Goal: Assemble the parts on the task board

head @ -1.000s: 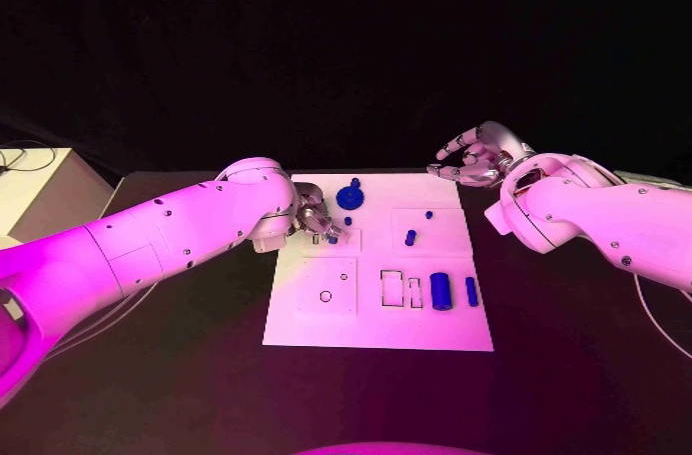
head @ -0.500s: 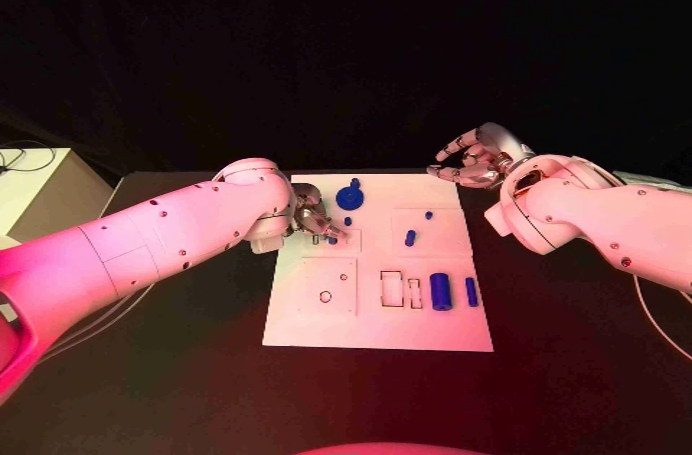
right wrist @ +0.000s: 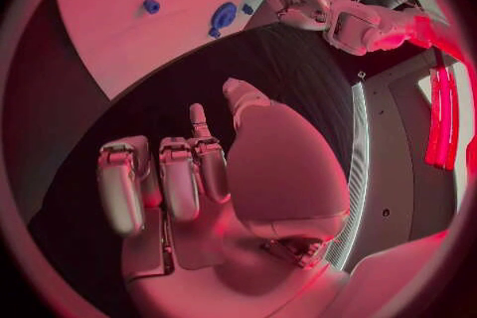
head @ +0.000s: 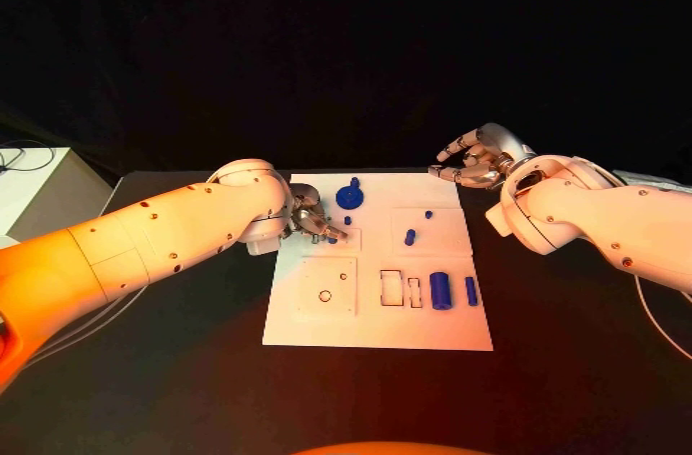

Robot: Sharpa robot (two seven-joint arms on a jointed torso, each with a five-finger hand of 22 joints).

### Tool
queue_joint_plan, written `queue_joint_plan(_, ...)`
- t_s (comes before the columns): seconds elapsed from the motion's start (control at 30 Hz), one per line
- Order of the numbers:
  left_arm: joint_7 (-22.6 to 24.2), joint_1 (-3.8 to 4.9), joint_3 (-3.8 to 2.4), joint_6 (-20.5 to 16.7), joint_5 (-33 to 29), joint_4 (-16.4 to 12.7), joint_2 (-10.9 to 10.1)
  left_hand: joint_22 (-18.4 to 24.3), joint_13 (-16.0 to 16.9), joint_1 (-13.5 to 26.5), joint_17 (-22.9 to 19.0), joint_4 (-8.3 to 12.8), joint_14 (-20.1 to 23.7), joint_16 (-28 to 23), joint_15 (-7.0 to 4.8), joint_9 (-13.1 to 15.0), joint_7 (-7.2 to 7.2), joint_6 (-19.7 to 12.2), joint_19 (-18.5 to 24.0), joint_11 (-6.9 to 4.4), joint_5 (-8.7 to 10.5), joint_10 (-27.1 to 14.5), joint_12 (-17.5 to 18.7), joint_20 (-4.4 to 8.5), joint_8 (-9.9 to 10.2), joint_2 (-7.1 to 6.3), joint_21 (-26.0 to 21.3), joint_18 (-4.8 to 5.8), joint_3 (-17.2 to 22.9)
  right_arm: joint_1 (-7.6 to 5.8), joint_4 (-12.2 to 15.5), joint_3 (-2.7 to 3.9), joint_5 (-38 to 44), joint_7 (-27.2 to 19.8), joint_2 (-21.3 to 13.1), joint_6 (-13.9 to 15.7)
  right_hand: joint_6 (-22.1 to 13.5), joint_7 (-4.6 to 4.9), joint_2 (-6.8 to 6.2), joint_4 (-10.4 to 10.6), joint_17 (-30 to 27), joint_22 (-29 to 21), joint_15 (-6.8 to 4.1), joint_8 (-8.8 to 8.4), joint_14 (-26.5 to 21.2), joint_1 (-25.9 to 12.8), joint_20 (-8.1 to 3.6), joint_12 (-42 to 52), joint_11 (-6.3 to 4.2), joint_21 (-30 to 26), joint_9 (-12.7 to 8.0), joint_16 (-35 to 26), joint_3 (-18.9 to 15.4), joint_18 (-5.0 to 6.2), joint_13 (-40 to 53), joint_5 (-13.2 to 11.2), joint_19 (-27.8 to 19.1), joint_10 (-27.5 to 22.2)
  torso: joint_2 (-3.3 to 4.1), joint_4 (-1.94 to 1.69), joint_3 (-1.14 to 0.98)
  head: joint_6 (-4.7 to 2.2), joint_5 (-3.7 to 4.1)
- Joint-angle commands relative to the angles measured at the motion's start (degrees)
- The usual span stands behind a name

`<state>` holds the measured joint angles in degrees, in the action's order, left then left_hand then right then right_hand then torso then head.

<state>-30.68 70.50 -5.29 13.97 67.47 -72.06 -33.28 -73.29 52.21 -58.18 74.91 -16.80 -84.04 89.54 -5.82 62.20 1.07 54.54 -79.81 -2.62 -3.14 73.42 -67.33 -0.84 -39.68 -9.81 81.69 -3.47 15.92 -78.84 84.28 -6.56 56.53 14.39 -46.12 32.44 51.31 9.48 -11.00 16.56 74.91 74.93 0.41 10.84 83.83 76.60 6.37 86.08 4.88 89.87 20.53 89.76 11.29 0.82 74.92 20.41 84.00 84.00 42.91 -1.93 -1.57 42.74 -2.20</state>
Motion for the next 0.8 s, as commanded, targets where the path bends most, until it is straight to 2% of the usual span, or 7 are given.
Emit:
queue_joint_plan(0.03, 0.5, -0.14, -0.03, -1.7, -0.7, -0.8, -0.6, 1.5, -1.8, 0.0, 12.7, 0.0, -5.1, -1.1, 0.72, -0.4, 0.62, -1.8, 1.3, 0.53, 0.25, -1.9, 1.3, -0.28, 1.4, 0.64, -1.0, -0.64, -1.3, 0.1, 0.1, 0.0, 0.4, -0.6, -0.1, 0.0, -0.5, 0.11, -0.06, 0.1, 15.1, 15.1, 0.16, 0.14, 6.2, -0.5, 0.04, -0.2, -0.02, 0.1, -0.1, 0.2, -0.3, -0.82, 10.7, 0.3, 6.0, 1.3, -0.04, -0.03, -0.05, 0.02, -0.01)
queue_joint_plan(0.13, 0.7, -0.33, -0.03, -3.1, -1.7, -1.5, -1.3, 1.8, -2.3, -1.1, 12.4, 0.0, -4.9, -1.3, 1.39, -1.8, 1.5, -3.1, 1.5, 1.34, 0.22, -2.9, 1.5, -0.79, 3.5, 1.26, -1.3, -0.7, -2.5, 0.17, 0.2, 0.0, 0.4, -0.7, -0.2, 0.0, -0.5, 0.11, -0.06, 0.1, 15.1, 15.1, 0.16, 0.14, 6.2, -0.5, 0.04, -0.2, -0.02, 0.1, -0.1, 0.2, -0.3, -0.82, 10.7, 0.3, 6.0, 1.3, -0.05, -0.05, -0.05, 0.01, 0.03)
queue_joint_plan(0.17, 0.7, -0.41, -0.03, -3.6, -2.1, -1.8, -1.6, 1.7, -2.2, -1.9, 12.5, 0.1, -5.0, -1.2, 1.83, -3.2, 2.09, -3.9, 1.5, 1.83, 0.22, -3.2, 1.3, -1.15, 5.2, 1.64, -1.3, -0.68, -3.5, 0.2, 0.2, 0.0, 0.4, -0.7, -0.2, 0.0, -0.5, 0.11, -0.06, 0.1, 15.1, 15.1, 0.16, 0.14, 6.2, -0.5, 0.04, -0.2, -0.02, 0.1, -0.1, 0.2, -0.3, -0.82, 10.7, 0.3, 6.0, 1.3, -0.04, -0.09, -0.02, -0.01, 0.09)
queue_joint_plan(0.4, 0.8, -0.72, -0.02, -4.9, -3.1, -2.6, -2.3, 1.5, -2.2, -2.7, 12.6, 0.1, -5.0, -1.1, 2.15, -4.6, 2.47, -3.9, 1.4, 2.2, 0.16, -3.4, 1.0, -1.5, 6.6, 2.2, -1.3, -0.68, -4.6, 0.32, 0.3, 0.0, 0.4, -0.6, -0.3, 0.0, -0.5, 0.11, -0.05, 0.0, 15.1, 15.1, 0.16, 0.12, 6.2, -0.6, 0.04, -0.1, -0.02, 0.1, -0.1, 0.2, -0.4, -0.82, 10.7, 0.3, 6.0, 1.3, -0.03, -0.02, -0.08, -0.02, -0.03)
queue_joint_plan(0.5, 0.9, -0.85, -0.01, -6.3, -3.9, -2.7, -2.5, 1.6, -3.0, -4.4, 12.5, 0.1, -4.9, -1.2, 2.78, -6.7, 3.32, -4.8, 1.4, 2.93, 0.12, -4.3, 1.3, -2.02, 9.3, 3.32, -1.3, -0.7, -5.4, 0.38, 0.3, 0.0, 0.4, -0.6, -0.3, 0.0, -0.5, 0.11, -0.05, 0.0, 15.1, 15.1, 0.16, 0.12, 6.2, -0.6, 0.04, -0.1, -0.02, 0.1, -0.1, 0.2, -0.4, -0.82, 10.7, 0.3, 6.0, 1.3, -0.04, 0.02, -0.06, -0.02, -0.02)
queue_joint_plan(0.57, 1.0, -0.97, 0.0, -7.4, -4.8, -2.8, -2.6, 1.9, -5.5, -6.2, 12.3, 0.1, -4.8, -1.3, 3.3, -8.6, 4.05, -5.6, 1.7, 3.55, 0.08, -6.2, 2.9, -2.47, 11.5, 4.24, -1.5, -0.78, -5.3, 0.4, 0.3, 0.0, 0.4, -0.6, -0.4, 0.1, -0.5, 0.11, -0.05, 0.0, 15.1, 15.1, 0.16, 0.12, 6.2, -0.6, 0.04, -0.1, -0.02, 0.1, -0.1, 0.2, -0.4, -0.82, 10.7, 0.3, 6.0, 1.3, -0.07, 0.01, -0.06, 0.01, -0.03)
queue_joint_plan(0.8, 1.4, -1.74, 0.01, -10.7, -7.4, -3.8, -3.2, 2.6, -7.1, -8.6, 11.9, 0.2, -4.6, -1.5, 3.88, -10.8, 4.67, -5.4, 2.3, 4.14, 0.04, -7.7, 3.8, -3.11, 13.3, 4.76, -2.0, -0.96, -4.0, 0.47, 0.3, 0.0, 0.4, -0.6, -0.4, 0.2, -0.6, 0.12, -0.02, 0.0, 15.1, 15.1, 0.16, 0.09, 6.2, -0.6, 0.04, -0.2, -0.01, 0.1, -0.1, 0.2, -0.4, -0.82, 10.6, 0.3, 6.0, 1.3, -0.1, -0.06, -0.08, -0.04, 0.01)
